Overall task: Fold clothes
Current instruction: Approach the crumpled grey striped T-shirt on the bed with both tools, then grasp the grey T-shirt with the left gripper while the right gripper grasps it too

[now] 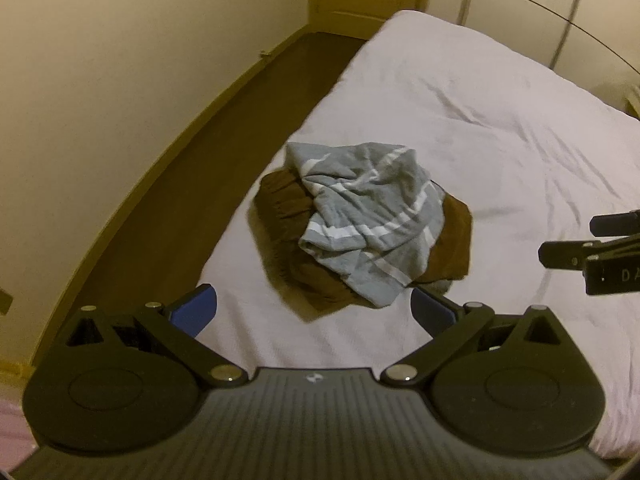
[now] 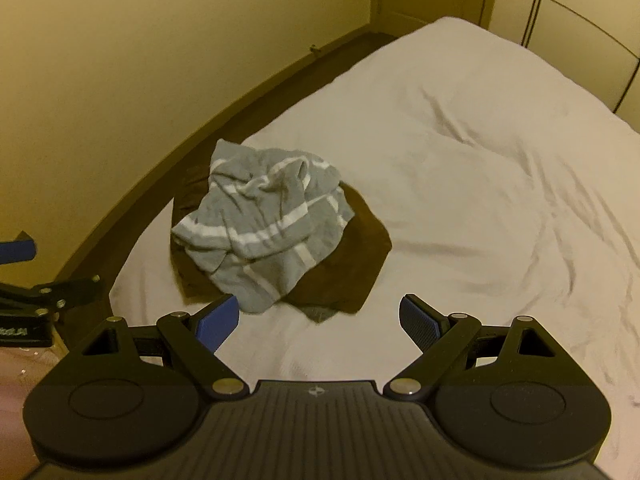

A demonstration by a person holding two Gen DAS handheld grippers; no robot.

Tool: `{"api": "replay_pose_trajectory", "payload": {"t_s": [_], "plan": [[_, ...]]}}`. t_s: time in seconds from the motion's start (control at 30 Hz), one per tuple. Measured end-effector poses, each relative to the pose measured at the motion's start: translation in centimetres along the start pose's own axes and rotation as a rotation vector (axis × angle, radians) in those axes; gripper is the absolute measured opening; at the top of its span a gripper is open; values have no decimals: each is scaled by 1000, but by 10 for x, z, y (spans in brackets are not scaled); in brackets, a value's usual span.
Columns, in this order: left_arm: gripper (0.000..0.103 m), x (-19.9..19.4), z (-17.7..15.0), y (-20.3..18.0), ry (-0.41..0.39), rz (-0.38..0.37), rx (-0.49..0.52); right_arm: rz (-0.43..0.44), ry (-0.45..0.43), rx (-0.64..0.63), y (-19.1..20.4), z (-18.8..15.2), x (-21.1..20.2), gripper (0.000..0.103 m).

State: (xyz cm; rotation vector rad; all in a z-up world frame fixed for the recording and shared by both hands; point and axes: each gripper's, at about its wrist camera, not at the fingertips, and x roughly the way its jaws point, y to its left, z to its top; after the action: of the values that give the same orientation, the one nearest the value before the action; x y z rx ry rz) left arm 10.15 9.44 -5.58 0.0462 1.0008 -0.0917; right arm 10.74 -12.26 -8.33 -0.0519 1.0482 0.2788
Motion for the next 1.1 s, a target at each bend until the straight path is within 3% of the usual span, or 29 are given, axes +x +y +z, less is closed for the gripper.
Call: {"api": "replay_pose_trajectory", "payload": {"t_s": [0.2,0.43,0.83,0.9,0.93,0.97,1.03,1.1], "plan": [[102,11,9,-13,-3,81,21,103,-79,-79,-23,17,17,85],[102,39,15,-40,-61,119,251,153,-70,-207,-27,32,55,67],[87,172,21,-41,34,3,522,158,-5,-287,-7,47,146,66],[80,189,20,-41,46,-8,551,169,18,-282,-3,51,167,66],[73,195,19,-40,53,-15,559,171,24,-282,0,53,177,66],[58,201,19,-40,60,-23,568,172,30,-283,2,55,188,65],[45,207,17,-38,64,-36,580,167,42,-281,6,59,203,64],[34,206,16,-35,56,-50,581,153,54,-277,10,62,212,51]]}}
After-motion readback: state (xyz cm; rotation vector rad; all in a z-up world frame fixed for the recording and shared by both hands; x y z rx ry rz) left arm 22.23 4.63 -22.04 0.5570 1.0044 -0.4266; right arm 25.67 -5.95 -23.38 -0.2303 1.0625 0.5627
